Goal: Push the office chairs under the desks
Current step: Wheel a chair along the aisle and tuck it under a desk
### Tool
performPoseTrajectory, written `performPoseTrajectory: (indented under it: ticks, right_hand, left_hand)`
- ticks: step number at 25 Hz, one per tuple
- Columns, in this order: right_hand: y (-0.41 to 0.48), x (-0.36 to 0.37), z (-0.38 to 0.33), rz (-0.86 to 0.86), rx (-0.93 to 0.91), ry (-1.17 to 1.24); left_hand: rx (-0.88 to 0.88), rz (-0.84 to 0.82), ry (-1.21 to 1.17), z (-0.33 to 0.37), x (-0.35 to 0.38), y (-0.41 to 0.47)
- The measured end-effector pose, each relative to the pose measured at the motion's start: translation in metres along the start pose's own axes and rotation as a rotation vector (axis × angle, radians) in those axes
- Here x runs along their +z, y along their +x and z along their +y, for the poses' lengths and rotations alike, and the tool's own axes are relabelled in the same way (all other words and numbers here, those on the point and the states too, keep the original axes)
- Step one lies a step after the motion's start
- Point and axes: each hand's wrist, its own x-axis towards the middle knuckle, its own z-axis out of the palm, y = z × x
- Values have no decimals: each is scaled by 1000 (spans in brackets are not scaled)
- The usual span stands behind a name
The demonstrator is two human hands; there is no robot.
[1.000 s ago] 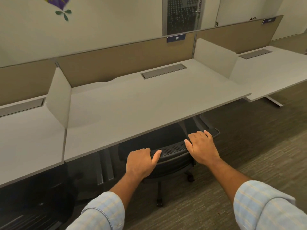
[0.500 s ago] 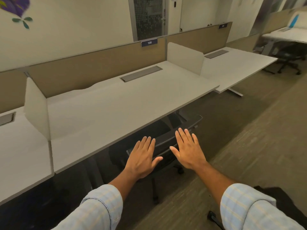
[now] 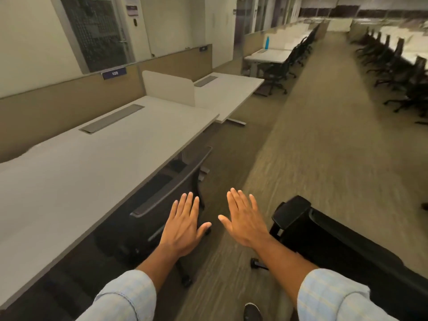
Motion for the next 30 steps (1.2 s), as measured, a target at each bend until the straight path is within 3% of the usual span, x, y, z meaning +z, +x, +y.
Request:
performPoseTrajectory:
  ticks: [13,18,23,27,30]
  right_hand:
    - [-144,-94,122,225,492,22]
    - [-221,-94,181,237,664,-74]
    - [-295,-92,226,289,771,-211]
    - [-303,-105,241,118,741,-221]
    - [-295,-113,255,122,707,-221]
  left_hand:
    - [543,217,-94,214,-57,65]
    - [684,199,-101,292,-61,65]
    - [694,79,-64,331,-61,69]
    - [670,54,-93,344,-67,78]
    - [662,-4,-100,355,-69,91]
